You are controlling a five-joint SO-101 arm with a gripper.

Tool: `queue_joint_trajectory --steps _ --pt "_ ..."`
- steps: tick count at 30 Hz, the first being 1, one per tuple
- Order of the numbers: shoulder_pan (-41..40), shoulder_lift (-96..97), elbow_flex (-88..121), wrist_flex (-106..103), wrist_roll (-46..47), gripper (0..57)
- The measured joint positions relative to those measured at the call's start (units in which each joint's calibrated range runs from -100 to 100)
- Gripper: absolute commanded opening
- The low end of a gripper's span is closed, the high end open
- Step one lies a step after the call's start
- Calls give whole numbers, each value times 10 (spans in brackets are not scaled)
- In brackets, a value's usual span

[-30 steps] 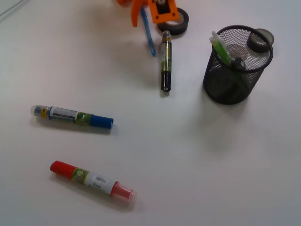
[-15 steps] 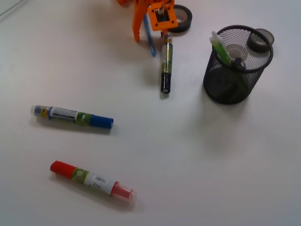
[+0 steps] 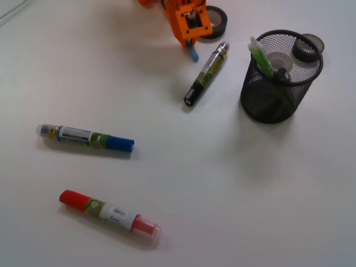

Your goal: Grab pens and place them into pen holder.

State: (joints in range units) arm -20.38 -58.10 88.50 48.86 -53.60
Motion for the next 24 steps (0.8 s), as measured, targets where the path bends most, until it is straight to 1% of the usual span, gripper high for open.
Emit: queue_joint_trajectory --steps 3,4,8,14,18,24 --pt "22 0 -89 19 21 3" --pt "22 0 -159 38 35 3" --pt "47 19 -297 48 52 3" --pt "38 73 -523 -13 71 3" --pt "7 117 -581 -113 71 4" --pt "-44 194 -586 -282 40 4"
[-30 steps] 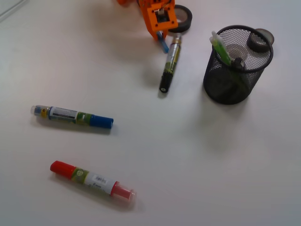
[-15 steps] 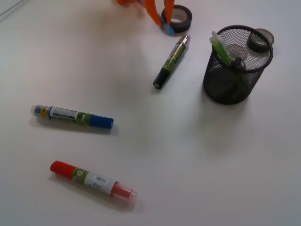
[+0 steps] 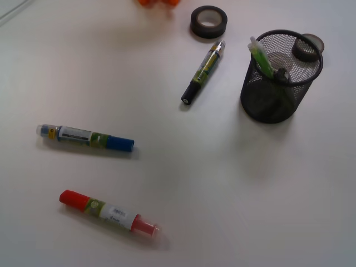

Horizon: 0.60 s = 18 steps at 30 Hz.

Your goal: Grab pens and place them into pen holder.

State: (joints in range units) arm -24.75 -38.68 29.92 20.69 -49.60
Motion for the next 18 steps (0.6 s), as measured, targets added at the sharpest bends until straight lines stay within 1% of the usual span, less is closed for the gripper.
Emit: queue_joint_trajectory --steps 4,12,18 --pt "-35 50 0 -76 -13 4" --pt "-63 151 1 -209 -19 4" --pt "-70 205 94 -410 -19 4"
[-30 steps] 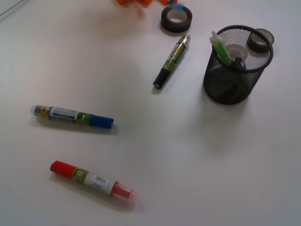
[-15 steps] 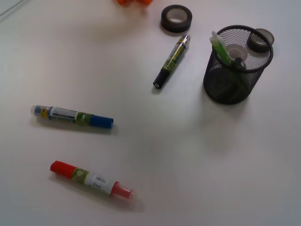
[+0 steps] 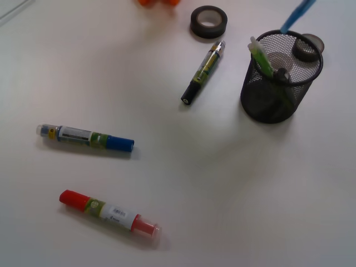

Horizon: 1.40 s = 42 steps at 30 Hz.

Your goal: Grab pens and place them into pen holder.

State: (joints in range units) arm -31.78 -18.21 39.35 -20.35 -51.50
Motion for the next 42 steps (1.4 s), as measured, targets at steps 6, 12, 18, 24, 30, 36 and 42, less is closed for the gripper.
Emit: queue_joint_trajectory --steps 6,12,18,24,30,36,42 --pt "10 6 119 -146 0 5" --pt "7 13 171 -224 0 39" --pt "7 13 190 -269 -1 200" --pt "7 13 187 -271 0 220" --pt "40 -10 92 -194 62 215" --pt "81 -111 -29 86 172 61" --pt "148 -221 -18 302 322 4"
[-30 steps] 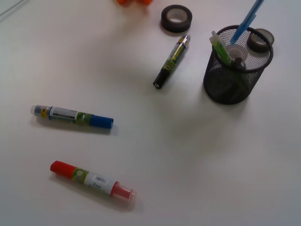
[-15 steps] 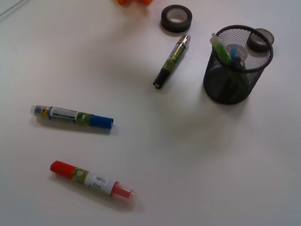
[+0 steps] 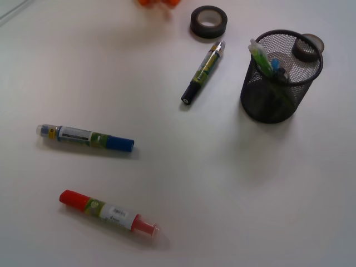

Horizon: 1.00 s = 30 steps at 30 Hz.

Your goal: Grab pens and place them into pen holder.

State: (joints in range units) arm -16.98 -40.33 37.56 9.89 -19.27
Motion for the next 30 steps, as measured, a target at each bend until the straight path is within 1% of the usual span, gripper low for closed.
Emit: queue_joint_trajectory --steps 4,10,13,18,20,22,28,30 --pt "55 -91 100 106 87 4" --pt "94 -238 296 213 168 4" --pt "88 -305 391 252 185 4" --pt "104 -393 525 302 203 4" --pt "121 -423 566 322 206 4" --pt "117 -451 582 346 211 4" --pt "155 -544 597 431 213 4" --pt "154 -569 597 461 213 4"
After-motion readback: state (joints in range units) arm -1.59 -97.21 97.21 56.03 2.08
